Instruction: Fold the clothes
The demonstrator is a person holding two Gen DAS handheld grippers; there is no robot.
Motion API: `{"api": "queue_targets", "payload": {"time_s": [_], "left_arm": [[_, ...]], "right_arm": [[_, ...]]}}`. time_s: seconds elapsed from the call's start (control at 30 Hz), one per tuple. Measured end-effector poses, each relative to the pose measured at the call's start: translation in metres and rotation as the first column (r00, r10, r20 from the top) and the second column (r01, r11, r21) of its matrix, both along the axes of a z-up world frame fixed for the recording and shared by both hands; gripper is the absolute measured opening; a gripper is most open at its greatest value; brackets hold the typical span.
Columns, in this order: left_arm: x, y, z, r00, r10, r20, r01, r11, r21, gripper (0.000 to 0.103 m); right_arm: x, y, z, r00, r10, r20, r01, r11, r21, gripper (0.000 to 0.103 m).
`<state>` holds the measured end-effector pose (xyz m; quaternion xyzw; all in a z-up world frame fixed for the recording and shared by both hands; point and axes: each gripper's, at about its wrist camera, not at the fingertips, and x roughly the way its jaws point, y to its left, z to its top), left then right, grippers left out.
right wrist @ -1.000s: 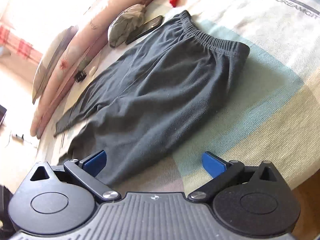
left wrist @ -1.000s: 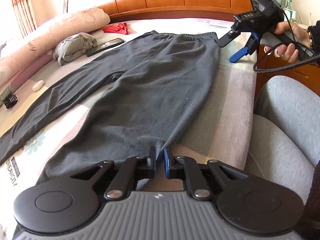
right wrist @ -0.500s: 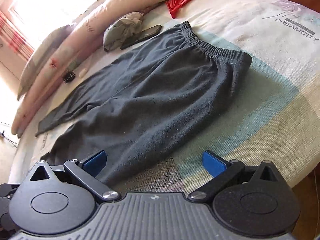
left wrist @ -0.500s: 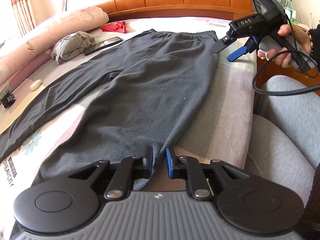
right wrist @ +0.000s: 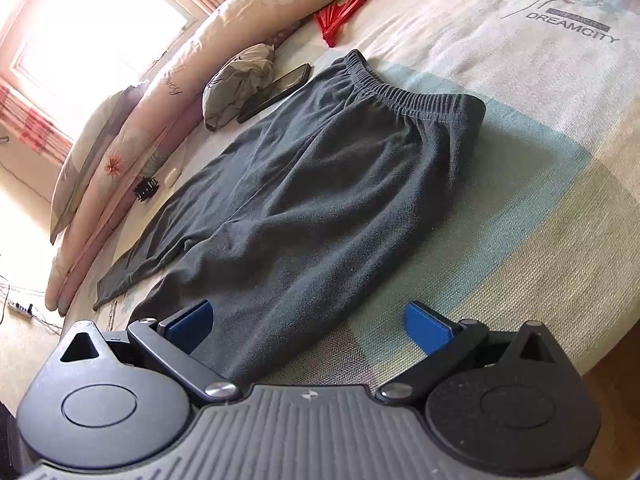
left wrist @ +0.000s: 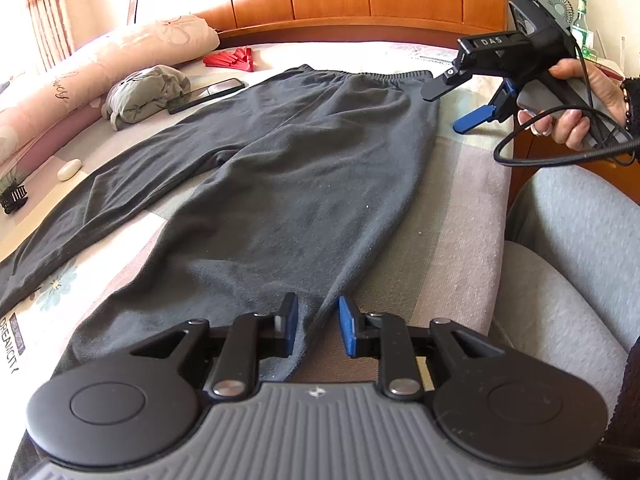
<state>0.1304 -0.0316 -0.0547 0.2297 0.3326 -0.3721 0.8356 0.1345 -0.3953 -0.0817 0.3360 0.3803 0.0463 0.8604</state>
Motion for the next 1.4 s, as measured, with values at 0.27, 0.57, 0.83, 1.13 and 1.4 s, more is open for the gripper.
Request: {"api": "queue_targets", "payload": {"time_s": [0.27,0.57,0.83,1.13,1.4], "left_arm": [[0.001,0.003,0.002,1.0,0.02,0.011,-0.02,1.0,-0.005,0.028],[0.008,0.005,0.002,0.999,0.041,0.011,-0.041,0.999,-0.008,0.034],[0.009,0.002,0.002,0.999,0.035,0.009,-0.034,0.999,-0.011,0.034],[0.012,0.002,0.001,0.999,0.044,0.005,-0.044,0.999,-0.007,0.034],[0.01,0.021,0.005,0.991,0.132,-0.028,-0.134,0.989,-0.068,0.034]], "right_arm": [[0.002,0.005,0.004,1.0,0.004,-0.027,-0.005,1.0,-0.016,0.103],[0.009,-0.039,-0.018,0.986,-0.155,0.063,0.132,0.954,0.268,0.103],[0.029,-0.037,-0.021,0.985,-0.16,0.068,0.124,0.92,0.372,0.103],[0.035,-0.028,-0.026,0.993,-0.089,0.077,0.05,0.911,0.409,0.096],[0.024,-0.038,-0.053,0.987,-0.161,-0.002,0.153,0.938,0.31,0.0]]}}
